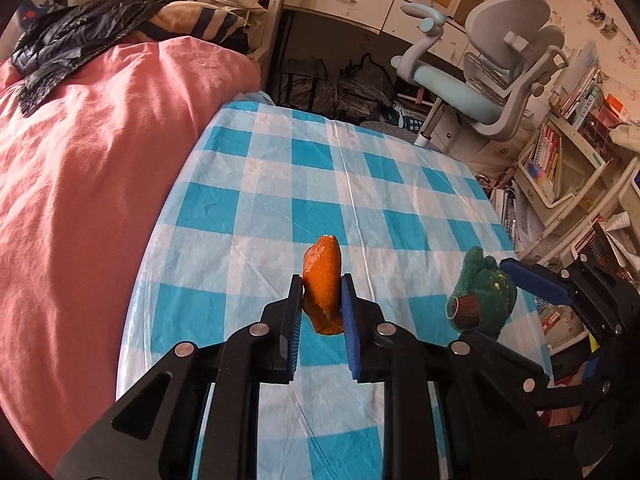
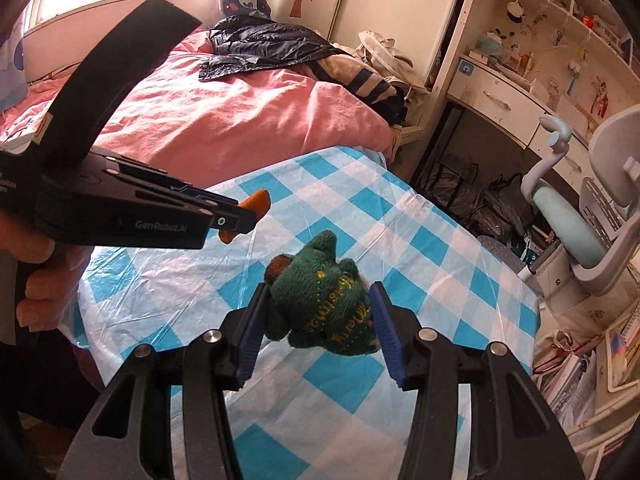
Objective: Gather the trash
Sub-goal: 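Lift both held items and carry them toward the yellow bin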
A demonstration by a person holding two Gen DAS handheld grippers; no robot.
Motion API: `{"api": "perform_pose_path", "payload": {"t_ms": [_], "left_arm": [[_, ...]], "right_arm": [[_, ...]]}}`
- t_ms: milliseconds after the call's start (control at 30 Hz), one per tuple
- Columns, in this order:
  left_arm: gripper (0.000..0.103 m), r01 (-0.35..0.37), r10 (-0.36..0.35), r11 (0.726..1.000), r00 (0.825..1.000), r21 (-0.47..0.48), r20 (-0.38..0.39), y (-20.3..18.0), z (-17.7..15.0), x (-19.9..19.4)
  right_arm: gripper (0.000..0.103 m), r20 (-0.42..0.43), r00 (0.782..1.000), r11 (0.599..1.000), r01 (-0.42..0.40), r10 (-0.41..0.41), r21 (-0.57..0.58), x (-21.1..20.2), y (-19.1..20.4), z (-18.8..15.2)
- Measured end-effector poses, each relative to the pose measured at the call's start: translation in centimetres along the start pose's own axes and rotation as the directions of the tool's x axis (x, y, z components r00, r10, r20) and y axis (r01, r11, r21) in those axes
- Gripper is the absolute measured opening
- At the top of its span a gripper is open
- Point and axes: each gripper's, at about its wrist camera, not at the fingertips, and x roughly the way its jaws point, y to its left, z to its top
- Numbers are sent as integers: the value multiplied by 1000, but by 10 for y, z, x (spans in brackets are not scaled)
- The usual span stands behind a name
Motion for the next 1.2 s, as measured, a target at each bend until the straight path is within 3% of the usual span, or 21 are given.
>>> {"api": "perform_pose_path", "payload": {"t_ms": [367, 900, 1200], "left_arm": [[18, 45, -46, 999, 998, 12, 40, -12, -62, -63], [18, 58, -58, 998, 998, -6, 32, -7, -133, -102], [18, 47, -47, 999, 998, 2, 39, -12, -162, -113]], "right_arm": [[51, 10, 998, 996, 62, -63, 61, -46, 30, -31], [52, -5, 992, 990, 126, -126, 66, -80, 69, -73], [52, 79, 996, 975, 14, -32, 223, -105, 57, -90]]}}
